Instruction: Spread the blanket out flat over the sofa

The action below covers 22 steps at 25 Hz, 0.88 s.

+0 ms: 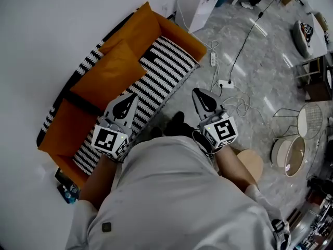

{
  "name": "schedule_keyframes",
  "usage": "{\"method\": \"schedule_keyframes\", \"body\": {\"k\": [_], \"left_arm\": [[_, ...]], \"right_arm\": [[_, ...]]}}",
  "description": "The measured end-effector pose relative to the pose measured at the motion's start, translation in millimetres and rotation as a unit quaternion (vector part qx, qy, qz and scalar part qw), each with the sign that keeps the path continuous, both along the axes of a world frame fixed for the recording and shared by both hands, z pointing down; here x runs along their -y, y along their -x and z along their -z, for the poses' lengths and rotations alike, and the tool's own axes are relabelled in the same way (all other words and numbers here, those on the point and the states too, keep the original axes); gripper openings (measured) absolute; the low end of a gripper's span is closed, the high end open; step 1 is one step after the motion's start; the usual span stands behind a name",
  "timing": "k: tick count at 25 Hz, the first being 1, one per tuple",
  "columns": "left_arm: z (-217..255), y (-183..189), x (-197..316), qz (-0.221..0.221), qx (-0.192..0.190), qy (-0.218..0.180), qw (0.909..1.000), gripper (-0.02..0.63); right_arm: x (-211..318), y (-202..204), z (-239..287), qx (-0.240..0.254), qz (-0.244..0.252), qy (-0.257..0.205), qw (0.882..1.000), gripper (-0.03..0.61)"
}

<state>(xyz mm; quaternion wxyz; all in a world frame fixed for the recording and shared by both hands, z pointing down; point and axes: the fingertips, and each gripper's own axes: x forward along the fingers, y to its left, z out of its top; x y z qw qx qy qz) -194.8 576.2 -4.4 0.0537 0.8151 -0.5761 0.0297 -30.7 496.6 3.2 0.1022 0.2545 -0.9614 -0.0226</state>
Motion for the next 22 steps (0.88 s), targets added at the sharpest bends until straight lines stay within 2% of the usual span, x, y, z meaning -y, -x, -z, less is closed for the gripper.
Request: {"method": "schedule_keyframes", "body": {"k": [9,22], "left_arm": [[3.6,-0.9,-25.5,0.014,-0.007,-0.015,0.9998,0.009],[6.1,-6.5,-33.8,0.013,-0.006,-0.024,0.9996,0.009]], "right_arm": [[-28.9,-0.1,11.8,0.007,0.0,-0.016,1.0,0.028],[-38.4,-8.7,16.2,0.011,-0.006,-0.025,1.0,0.028]]}}
